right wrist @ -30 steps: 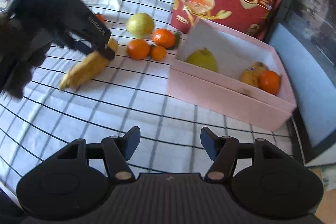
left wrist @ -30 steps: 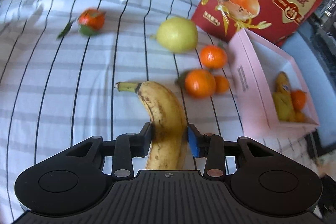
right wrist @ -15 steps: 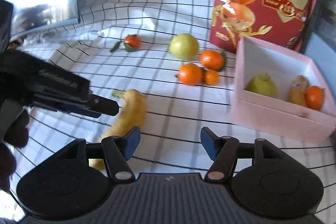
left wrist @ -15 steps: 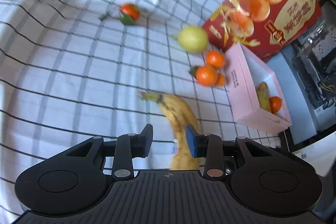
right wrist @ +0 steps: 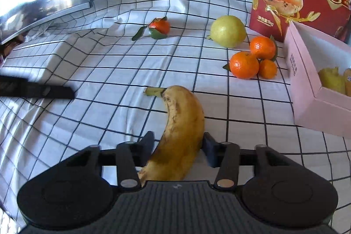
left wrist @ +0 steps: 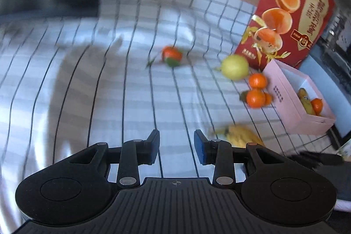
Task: Organize fruits
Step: 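Grasp the leafy mandarin with the left tool while the right tool holds the banana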
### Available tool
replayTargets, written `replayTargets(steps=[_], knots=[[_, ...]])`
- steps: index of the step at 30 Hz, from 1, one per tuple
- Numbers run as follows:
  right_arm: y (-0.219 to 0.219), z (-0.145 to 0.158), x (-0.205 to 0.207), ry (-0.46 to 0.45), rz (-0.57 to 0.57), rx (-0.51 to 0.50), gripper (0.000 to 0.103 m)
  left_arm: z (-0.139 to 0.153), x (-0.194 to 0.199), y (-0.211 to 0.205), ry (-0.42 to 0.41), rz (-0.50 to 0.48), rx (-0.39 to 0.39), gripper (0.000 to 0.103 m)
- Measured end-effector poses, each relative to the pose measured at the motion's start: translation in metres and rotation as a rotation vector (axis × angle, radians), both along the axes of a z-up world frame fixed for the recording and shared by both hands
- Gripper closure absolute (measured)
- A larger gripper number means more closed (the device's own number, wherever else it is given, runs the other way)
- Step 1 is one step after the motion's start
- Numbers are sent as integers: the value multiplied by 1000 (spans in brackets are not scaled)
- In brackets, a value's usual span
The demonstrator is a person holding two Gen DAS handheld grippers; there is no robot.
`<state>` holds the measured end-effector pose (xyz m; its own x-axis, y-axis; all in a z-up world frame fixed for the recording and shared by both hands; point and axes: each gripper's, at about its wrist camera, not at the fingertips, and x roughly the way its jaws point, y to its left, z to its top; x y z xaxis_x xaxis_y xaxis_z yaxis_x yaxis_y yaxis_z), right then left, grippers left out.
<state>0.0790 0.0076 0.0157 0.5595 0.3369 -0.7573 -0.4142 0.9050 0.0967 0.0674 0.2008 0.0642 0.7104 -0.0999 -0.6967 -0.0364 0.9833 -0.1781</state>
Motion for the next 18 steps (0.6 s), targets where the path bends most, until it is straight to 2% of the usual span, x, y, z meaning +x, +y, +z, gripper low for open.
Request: replayTargets(steps=[2,5,11,18], knots=[[-7,3,-4,-14,10,-8,66,4,30,-3,-26,-52,64,65],[-21,4,-10,-37,2,-38,66,6,80,-7,-69,-97,149,64],[-42,11,-17,-84,-4,-24,67,-3,155,-9,-129,-71,238,64],[-48,6,-6,-18,78,26,65,-34,192,-24,-64,-91,320,60]])
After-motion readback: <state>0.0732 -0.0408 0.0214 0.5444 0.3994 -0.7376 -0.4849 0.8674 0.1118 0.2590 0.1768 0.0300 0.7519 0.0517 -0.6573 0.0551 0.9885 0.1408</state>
